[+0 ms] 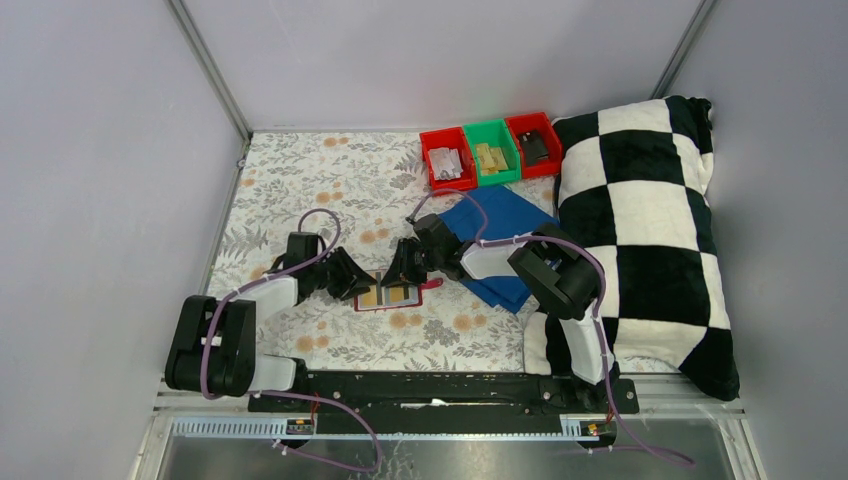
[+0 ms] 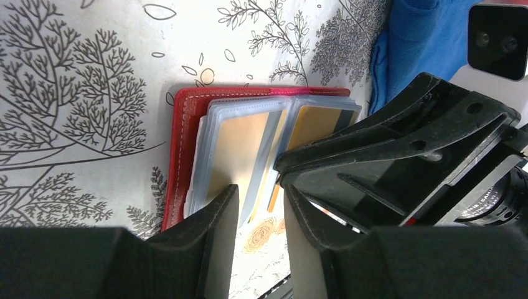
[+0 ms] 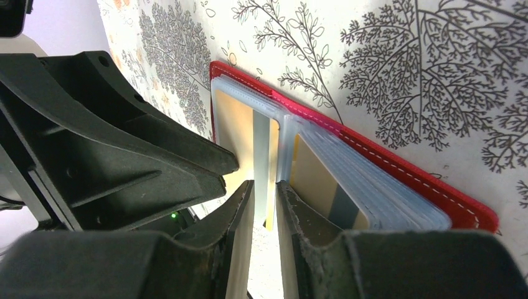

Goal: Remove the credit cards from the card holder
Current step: Remove the credit card from the card holder.

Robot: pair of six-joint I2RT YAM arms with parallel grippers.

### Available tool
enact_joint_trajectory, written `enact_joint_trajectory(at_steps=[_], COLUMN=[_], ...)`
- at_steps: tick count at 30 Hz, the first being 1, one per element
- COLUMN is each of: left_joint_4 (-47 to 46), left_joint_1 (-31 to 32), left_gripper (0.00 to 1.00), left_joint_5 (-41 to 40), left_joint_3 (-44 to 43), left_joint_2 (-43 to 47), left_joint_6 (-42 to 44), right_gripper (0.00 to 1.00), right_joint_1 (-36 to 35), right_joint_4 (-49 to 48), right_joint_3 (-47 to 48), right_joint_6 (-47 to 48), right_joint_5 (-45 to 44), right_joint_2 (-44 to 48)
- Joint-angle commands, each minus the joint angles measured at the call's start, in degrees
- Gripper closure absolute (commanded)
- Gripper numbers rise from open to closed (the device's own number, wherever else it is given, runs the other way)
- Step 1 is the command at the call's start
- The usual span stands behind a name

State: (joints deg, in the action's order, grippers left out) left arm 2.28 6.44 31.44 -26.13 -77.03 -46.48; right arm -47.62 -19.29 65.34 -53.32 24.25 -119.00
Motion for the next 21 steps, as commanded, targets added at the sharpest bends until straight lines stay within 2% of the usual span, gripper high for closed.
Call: enact_joint_trajectory(at_steps=[1,4,10,21], left_joint_4=[-2.06,-0.42,8.17,4.98], left_joint_1=[0.5,0.59,0.59,0.66], left_gripper=[0.63,0.65,0.61,0.61], left_joint_5=[-1.03,-2.17,-8.8,-5.81], left_joint_3=[1.73,0.69,-4.26,-3.06], left_joint_2=[-2.07,-0.54,4.4,1.15], left_joint_6=[-0.39,-0.03,3.86,2.62], right_gripper=[0.72,0.72,0.72,0.72], right_joint_1=[0.54,0.57,0.7,0.83], right_joint_4=[-0.34,-0.22,1.79,1.29], right_joint_3=[-0.91,-1.46,-1.73,-1.71], right_joint_6=[-0.81,-0.4,1.29,1.22], right_joint_5=[-1.01,-1.67,-3.85,-3.02], right_joint_2=[-1.65,-0.85,-0.12,-0.66])
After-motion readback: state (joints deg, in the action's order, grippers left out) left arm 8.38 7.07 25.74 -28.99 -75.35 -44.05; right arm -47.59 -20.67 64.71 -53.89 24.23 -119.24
